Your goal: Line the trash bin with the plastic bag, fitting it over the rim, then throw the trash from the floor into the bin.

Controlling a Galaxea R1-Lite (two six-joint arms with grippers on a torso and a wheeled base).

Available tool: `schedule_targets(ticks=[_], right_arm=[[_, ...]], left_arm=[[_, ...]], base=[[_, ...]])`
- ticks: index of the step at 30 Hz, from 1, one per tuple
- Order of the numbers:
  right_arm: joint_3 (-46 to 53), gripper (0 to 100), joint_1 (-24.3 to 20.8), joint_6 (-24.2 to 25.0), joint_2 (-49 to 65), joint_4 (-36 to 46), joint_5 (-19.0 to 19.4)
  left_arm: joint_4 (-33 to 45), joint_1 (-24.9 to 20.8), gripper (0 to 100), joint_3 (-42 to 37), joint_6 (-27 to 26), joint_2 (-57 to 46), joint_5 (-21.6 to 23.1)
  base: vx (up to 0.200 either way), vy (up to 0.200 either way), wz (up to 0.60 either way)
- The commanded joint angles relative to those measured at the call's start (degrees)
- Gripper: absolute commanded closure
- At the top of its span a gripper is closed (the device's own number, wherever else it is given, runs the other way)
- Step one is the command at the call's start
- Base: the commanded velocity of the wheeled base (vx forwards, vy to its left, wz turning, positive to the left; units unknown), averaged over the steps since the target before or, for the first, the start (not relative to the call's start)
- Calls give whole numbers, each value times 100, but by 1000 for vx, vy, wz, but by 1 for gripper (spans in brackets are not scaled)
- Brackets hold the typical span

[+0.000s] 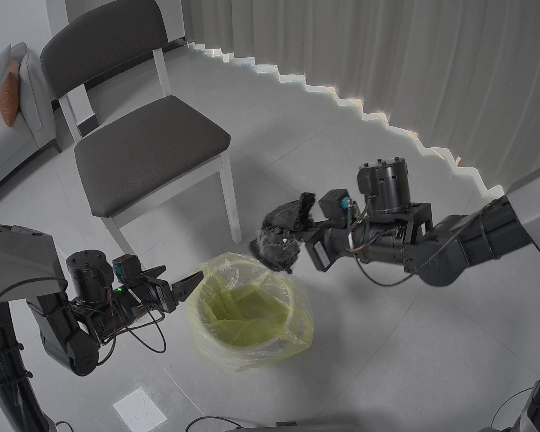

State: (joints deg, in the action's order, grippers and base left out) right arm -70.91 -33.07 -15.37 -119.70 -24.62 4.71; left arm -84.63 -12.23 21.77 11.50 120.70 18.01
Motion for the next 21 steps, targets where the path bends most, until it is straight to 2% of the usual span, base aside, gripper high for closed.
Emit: schedule_targets(ticks=[1, 9, 21], right_arm=[[526, 100, -982, 26, 351, -192, -137], [429, 100, -1228, 87, -484, -209, -145], [-81, 100, -1114, 166, -1539, -447, -66]], left_arm=[[-493, -60, 0, -534, 2, -354, -69], [-537, -52, 0, -578, -16, -416, -78], [-537, -78, 0, -604, -33, -372, -69]], base=[[0, 0, 0], [0, 0, 0], [0, 0, 0]])
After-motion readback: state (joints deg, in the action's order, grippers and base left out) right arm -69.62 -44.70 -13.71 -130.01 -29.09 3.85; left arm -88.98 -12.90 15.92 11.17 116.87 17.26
